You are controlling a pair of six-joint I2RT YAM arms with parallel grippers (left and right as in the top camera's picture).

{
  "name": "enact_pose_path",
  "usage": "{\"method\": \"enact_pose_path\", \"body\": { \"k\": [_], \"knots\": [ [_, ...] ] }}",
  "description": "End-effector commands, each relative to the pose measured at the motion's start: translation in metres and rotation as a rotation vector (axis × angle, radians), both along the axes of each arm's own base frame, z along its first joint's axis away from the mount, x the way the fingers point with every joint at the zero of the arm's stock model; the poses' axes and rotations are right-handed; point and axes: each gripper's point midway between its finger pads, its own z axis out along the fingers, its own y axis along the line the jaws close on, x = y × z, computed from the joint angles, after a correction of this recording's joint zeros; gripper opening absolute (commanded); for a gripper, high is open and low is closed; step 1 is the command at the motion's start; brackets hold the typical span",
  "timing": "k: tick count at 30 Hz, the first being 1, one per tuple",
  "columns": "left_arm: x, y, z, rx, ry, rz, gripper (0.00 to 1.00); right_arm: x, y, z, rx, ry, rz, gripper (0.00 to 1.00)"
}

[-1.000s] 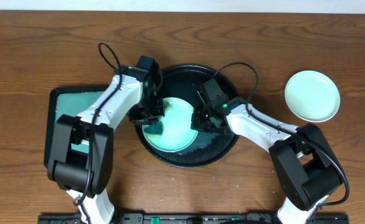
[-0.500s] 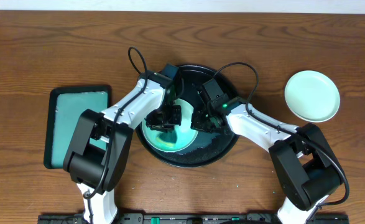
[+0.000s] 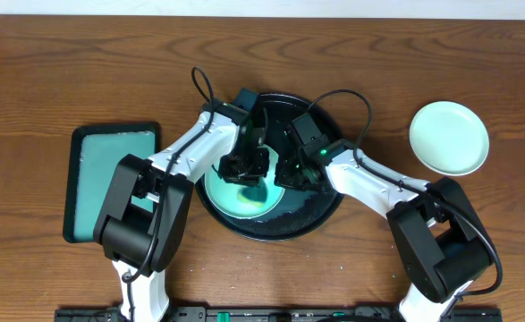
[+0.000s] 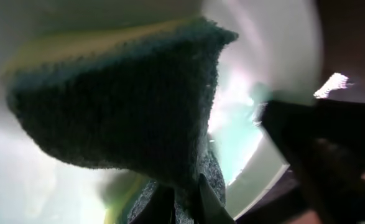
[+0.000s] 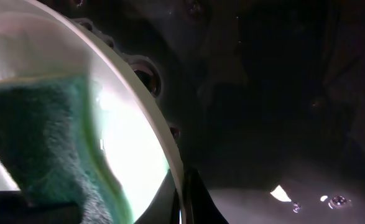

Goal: Clean dirty plates on tray and stack at the side
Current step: 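Scrub the green plate with the sponge while the right gripper holds its rim, then return the sponge to the basin with the left gripper and release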

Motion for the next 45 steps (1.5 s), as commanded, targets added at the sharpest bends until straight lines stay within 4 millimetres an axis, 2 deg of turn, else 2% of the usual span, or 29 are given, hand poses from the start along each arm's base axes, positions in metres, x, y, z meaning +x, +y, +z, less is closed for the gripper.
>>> {"method": "enact_pose_path", "body": {
  "k": [1, 6, 9, 14, 19, 22, 25, 28, 30, 31, 33, 35, 38, 41, 45],
  "knots": [
    [0.002, -0.027, 0.007, -0.126, 0.004, -0.057, 0.07, -0.035, -0.015, -0.048, -0.109, 0.127, 0.003, 0.02],
    [0.007, -0.027, 0.007, -0.136, -0.015, -0.057, 0.07, -0.035, -0.015, -0.048, -0.11, 0.128, 0.004, 0.02],
    [0.02, -0.018, 0.007, -0.131, -0.038, -0.014, 0.07, -0.036, -0.015, -0.048, -0.111, 0.131, 0.004, 0.02],
    [0.044, 0.028, 0.004, -0.075, -0.016, 0.184, 0.07, -0.036, -0.015, -0.048, -0.112, 0.131, 0.003, 0.02],
    [0.049, 0.078, 0.004, -0.047, 0.05, 0.33, 0.07, -0.036, -0.015, -0.048, -0.112, 0.131, 0.003, 0.02],
    [0.047, 0.087, 0.006, -0.046, 0.059, 0.327, 0.07, -0.035, -0.015, -0.048, -0.112, 0.13, 0.003, 0.01],
    [0.045, 0.085, 0.018, -0.055, 0.032, 0.296, 0.07, -0.036, -0.015, -0.048, -0.112, 0.131, 0.003, 0.02],
    [0.046, 0.08, 0.04, -0.071, -0.028, 0.274, 0.07, -0.035, -0.015, -0.048, -0.112, 0.13, 0.003, 0.02],
    [0.047, 0.08, 0.058, -0.083, -0.079, 0.269, 0.07, -0.035, -0.016, -0.048, -0.117, 0.127, 0.002, 0.02],
    [0.047, 0.08, 0.078, -0.099, -0.127, 0.27, 0.07, -0.035, -0.016, -0.048, -0.117, 0.127, 0.002, 0.02],
    [0.044, 0.084, 0.096, -0.106, -0.163, 0.281, 0.07, -0.035, -0.017, -0.048, -0.118, 0.127, 0.001, 0.02],
    [0.041, 0.099, 0.107, -0.053, -0.194, 0.316, 0.07, -0.035, -0.016, -0.048, -0.118, 0.127, 0.002, 0.02],
    [0.037, 0.135, 0.115, 0.089, -0.239, 0.371, 0.07, -0.035, -0.017, -0.049, -0.121, 0.125, 0.001, 0.02],
    [0.034, 0.174, 0.114, 0.196, -0.238, 0.456, 0.07, -0.034, -0.017, -0.049, -0.121, 0.124, 0.001, 0.02],
    [0.033, 0.214, 0.109, 0.223, -0.198, 0.572, 0.08, -0.034, -0.017, -0.049, -0.123, 0.122, 0.001, 0.02]
  ]
}}
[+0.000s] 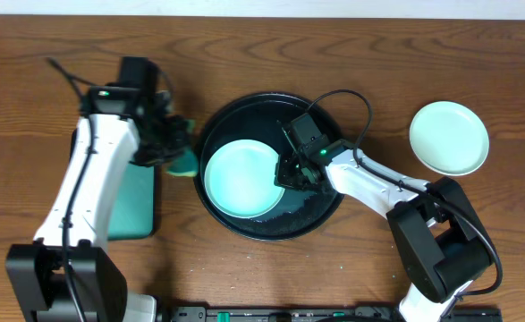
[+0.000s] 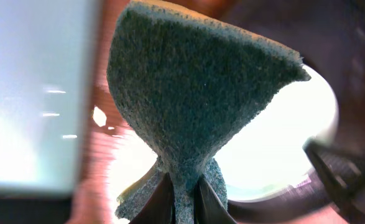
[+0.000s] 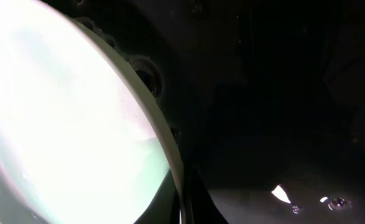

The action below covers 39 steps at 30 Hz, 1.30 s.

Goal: Clean dirty plates on tray and stack at the side
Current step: 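Return the sponge to the basin with the left gripper and release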

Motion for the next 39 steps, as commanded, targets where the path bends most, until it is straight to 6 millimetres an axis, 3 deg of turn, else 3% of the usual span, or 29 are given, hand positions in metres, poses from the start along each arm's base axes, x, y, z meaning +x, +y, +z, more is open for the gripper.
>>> {"method": "enact_pose_path", "body": {
  "k": [1, 7, 10, 19, 23, 27, 33, 39],
  "knots": [
    [0.003, 0.055, -0.005, 0.081, 0.022, 0.154, 0.07, -0.034, -0.017, -0.049, -0.123, 0.121, 0.003, 0.02],
    [-0.007, 0.111, -0.018, 0.104, 0.056, 0.282, 0.07, -0.034, -0.017, -0.048, -0.123, 0.12, 0.004, 0.02],
    [-0.013, 0.13, -0.032, 0.124, 0.095, 0.327, 0.07, -0.033, -0.017, -0.048, -0.123, 0.119, 0.003, 0.02],
    [-0.015, 0.134, -0.091, 0.099, 0.256, 0.327, 0.08, -0.034, -0.017, -0.049, -0.124, 0.116, 0.021, 0.02],
    [-0.017, 0.134, -0.105, 0.092, 0.297, 0.323, 0.09, -0.035, -0.018, -0.049, -0.128, 0.121, 0.02, 0.02],
    [-0.016, 0.134, -0.105, 0.092, 0.292, 0.324, 0.34, -0.036, -0.018, -0.049, -0.128, 0.122, 0.021, 0.02],
    [-0.006, 0.119, -0.092, 0.0, 0.232, 0.306, 0.47, -0.035, -0.018, -0.049, -0.128, 0.122, 0.021, 0.01],
    [0.005, 0.102, -0.053, -0.09, 0.101, 0.281, 0.51, -0.035, -0.018, -0.049, -0.126, 0.117, 0.025, 0.01]
  ]
}}
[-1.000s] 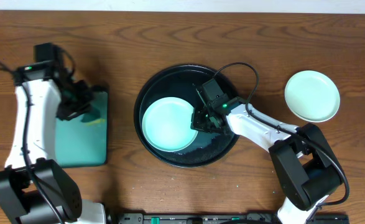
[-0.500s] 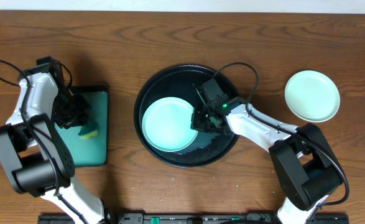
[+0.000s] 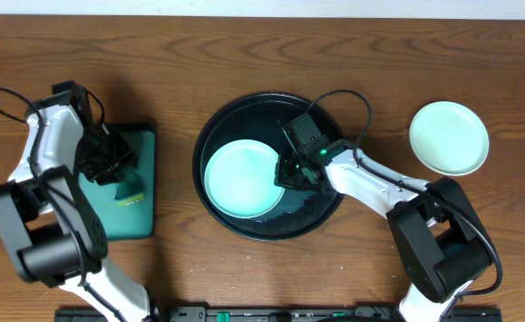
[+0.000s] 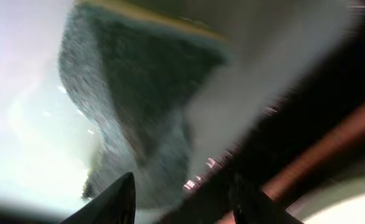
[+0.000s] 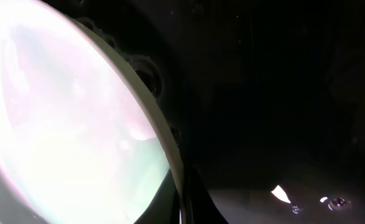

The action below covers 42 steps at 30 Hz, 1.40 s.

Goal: Clean dirty plates on tray and stack at the side
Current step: 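Return the sponge to the basin with the left gripper and release, then lift the green plate by its rim with the right gripper, tilting it up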

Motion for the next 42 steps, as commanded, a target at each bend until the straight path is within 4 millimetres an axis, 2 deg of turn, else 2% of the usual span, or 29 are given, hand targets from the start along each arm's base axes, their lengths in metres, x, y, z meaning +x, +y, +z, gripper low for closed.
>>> {"method": "enact_pose_path", "body": {
  "k": [1, 5, 8, 11, 14, 20, 25, 33, 36, 37, 39, 42],
  "knots": [
    [0.008, -0.017, 0.041, -0.06, -0.141, -0.027, 0.52, -0.034, -0.017, -0.048, -0.123, 0.112, 0.025, 0.01],
    [0.007, -0.035, 0.083, -0.099, -0.26, -0.051, 0.59, -0.034, -0.001, -0.043, -0.039, 0.095, 0.115, 0.02],
    [-0.003, -0.052, 0.112, -0.105, -0.319, -0.09, 0.76, -0.035, 0.012, -0.038, 0.032, 0.096, 0.157, 0.01],
    [-0.015, -0.07, 0.129, -0.104, -0.345, -0.141, 0.78, -0.033, 0.025, -0.025, 0.116, 0.083, 0.184, 0.02],
    [-0.023, -0.088, 0.139, -0.108, -0.363, -0.197, 0.78, -0.028, 0.028, -0.009, 0.164, 0.058, 0.194, 0.02],
    [-0.026, -0.108, 0.143, -0.118, -0.37, -0.261, 0.79, -0.016, 0.025, 0.035, 0.25, -0.022, 0.215, 0.02],
    [-0.028, -0.112, 0.142, -0.121, -0.364, -0.273, 0.79, -0.01, 0.003, 0.074, 0.262, -0.075, 0.174, 0.02],
    [-0.031, -0.112, 0.141, -0.125, -0.35, -0.27, 0.79, -0.01, -0.027, 0.113, 0.278, -0.138, 0.16, 0.02],
    [-0.031, -0.112, 0.141, -0.125, -0.349, -0.27, 0.79, 0.001, -0.034, 0.13, 0.276, -0.246, 0.2, 0.02],
    [-0.031, -0.112, 0.141, -0.125, -0.349, -0.27, 0.79, 0.01, -0.036, 0.143, 0.277, -0.338, 0.235, 0.02],
    [-0.031, -0.112, 0.141, -0.125, -0.349, -0.27, 0.79, 0.02, -0.036, 0.157, 0.279, -0.432, 0.268, 0.02],
    [-0.031, -0.111, 0.141, -0.119, -0.348, -0.27, 0.79, 0.036, -0.043, 0.171, 0.242, -0.532, 0.252, 0.01]
  ]
}}
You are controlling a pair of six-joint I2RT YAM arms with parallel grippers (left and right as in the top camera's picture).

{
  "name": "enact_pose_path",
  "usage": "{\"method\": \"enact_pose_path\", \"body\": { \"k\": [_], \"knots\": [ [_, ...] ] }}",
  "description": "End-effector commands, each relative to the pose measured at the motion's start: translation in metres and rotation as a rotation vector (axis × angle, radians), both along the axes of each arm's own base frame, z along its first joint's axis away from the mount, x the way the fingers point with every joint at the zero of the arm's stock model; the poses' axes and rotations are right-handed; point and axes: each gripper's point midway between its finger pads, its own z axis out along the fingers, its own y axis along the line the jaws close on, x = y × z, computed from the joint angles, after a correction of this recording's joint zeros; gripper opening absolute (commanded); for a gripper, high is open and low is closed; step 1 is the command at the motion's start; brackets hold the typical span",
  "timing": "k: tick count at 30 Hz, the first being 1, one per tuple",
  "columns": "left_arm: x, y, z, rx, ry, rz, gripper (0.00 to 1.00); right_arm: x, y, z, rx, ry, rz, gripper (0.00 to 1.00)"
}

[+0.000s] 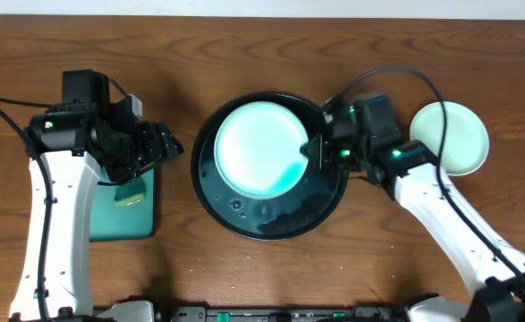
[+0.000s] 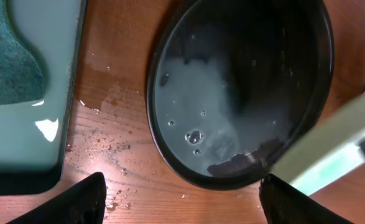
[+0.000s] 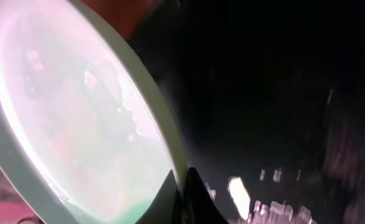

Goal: Clean dirty plates on tray and stack at the side
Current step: 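Lift the green plate by its rim with the right gripper, tilting it up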

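Observation:
A pale green plate (image 1: 258, 148) hangs tilted above the round black tray (image 1: 280, 215), wet on its face (image 3: 76, 124). My right gripper (image 1: 314, 150) is shut on the plate's right rim, its jaws (image 3: 183, 186) pinching the edge. My left gripper (image 1: 166, 143) stands open over the bare table between the two trays, with nothing between its fingers (image 2: 76, 199). The green sponge (image 1: 130, 192) lies in the teal tray (image 1: 110, 228); in the left wrist view the sponge (image 2: 8, 68) shows at the top left. A second pale plate (image 1: 450, 137) rests on the table at the right.
Soapy water pools in the black tray (image 2: 232, 93). Water drops lie on the wood (image 2: 107, 124) between the trays. The right arm's cable loops above the plate at the right.
The right gripper has raised the plate off the black tray's floor and tilted it. The left gripper has left the sponge in the teal tray, moved right and stands wide open.
First the left gripper pressed the sponge on the plate in the black tray while the right gripper held the rim. Then the sponge was outside, beside the teal tray, then over it. Now it lies there, and the plate is lifted.

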Motion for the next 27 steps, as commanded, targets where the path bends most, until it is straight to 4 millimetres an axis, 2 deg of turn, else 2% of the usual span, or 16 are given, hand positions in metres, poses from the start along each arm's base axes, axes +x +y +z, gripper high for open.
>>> {"method": "enact_pose_path", "body": {
  "k": [1, 6, 14, 17, 22, 27],
  "knots": [
    [-0.001, 0.0, 0.001, 0.004, -0.002, -0.007, 0.8, 0.016, -0.011, 0.024, -0.041, -0.161, -0.003, 0.01],
    [-0.001, 0.0, 0.001, 0.004, -0.002, -0.007, 0.8, 0.031, -0.04, 0.016, -0.185, -0.193, -0.13, 0.01],
    [-0.001, 0.0, 0.001, 0.004, -0.002, -0.007, 0.8, 0.032, -0.082, -0.002, -0.426, -0.194, -0.214, 0.01],
    [-0.001, 0.0, 0.001, 0.004, -0.002, -0.007, 0.8, 0.023, -0.094, -0.011, -0.481, -0.139, -0.255, 0.01],
    [-0.001, 0.0, 0.001, 0.004, -0.002, -0.007, 0.8, -0.006, -0.119, -0.031, -0.539, 0.05, -0.405, 0.01],
    [-0.001, 0.0, 0.001, 0.004, -0.002, -0.007, 0.8, -0.011, -0.121, -0.034, -0.555, 0.072, -0.397, 0.01]
  ]
}}
